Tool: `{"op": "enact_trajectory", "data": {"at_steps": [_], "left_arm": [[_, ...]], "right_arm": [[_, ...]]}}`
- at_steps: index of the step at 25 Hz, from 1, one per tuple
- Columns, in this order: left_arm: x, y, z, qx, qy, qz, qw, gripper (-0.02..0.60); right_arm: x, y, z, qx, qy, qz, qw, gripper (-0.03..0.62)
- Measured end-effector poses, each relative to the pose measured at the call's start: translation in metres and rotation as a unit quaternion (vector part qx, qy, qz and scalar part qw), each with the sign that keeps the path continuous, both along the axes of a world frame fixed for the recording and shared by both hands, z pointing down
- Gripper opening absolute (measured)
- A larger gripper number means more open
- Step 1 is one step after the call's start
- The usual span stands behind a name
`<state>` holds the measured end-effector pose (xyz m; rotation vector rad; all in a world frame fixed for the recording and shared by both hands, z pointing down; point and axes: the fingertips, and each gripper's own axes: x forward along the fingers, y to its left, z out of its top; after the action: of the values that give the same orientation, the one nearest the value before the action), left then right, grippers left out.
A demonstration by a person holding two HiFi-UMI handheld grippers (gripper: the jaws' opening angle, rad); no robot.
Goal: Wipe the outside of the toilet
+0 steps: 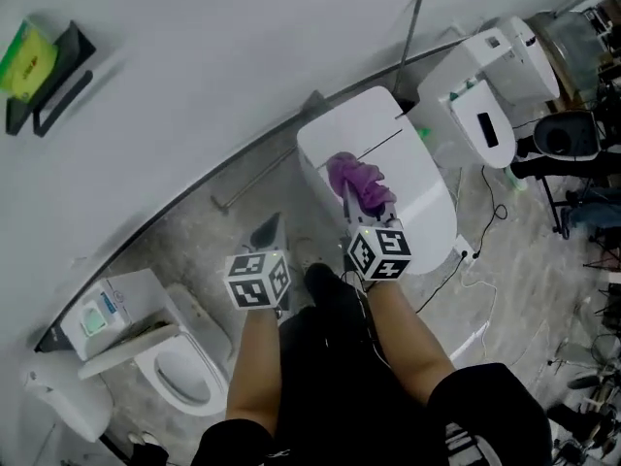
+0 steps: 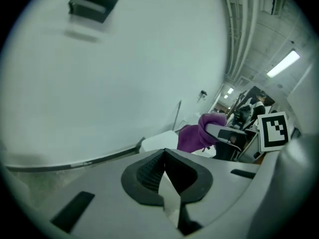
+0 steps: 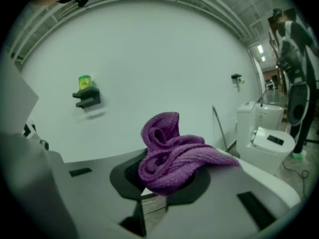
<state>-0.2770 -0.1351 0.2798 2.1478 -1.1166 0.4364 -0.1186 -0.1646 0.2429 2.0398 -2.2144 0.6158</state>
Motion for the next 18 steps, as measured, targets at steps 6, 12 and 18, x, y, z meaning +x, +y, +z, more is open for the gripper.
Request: {"op": "enact_trajectory", "data": {"at_steps": [6, 12, 18], "left_arm": [[0.074, 0.012, -0.128, 0.067, 0.011, 0.074, 0.9949, 0.006], [0.127, 0.043, -0.210, 0.100, 0.008, 0.130, 0.9864, 0.006], [0.200, 0.052, -0.291, 0.180, 0.001, 0.168, 0.9693, 0.006]], "right_arm": [[0.077, 0.038, -0.133, 0.072, 0.017, 0.073, 0.995, 0.064], [0.127, 0.085, -0.224, 0.108, 0.029, 0.108, 0.988, 0.064], [0.173, 0.117, -0.299, 0.162, 0.037, 0.109, 0.980, 0.064]]}}
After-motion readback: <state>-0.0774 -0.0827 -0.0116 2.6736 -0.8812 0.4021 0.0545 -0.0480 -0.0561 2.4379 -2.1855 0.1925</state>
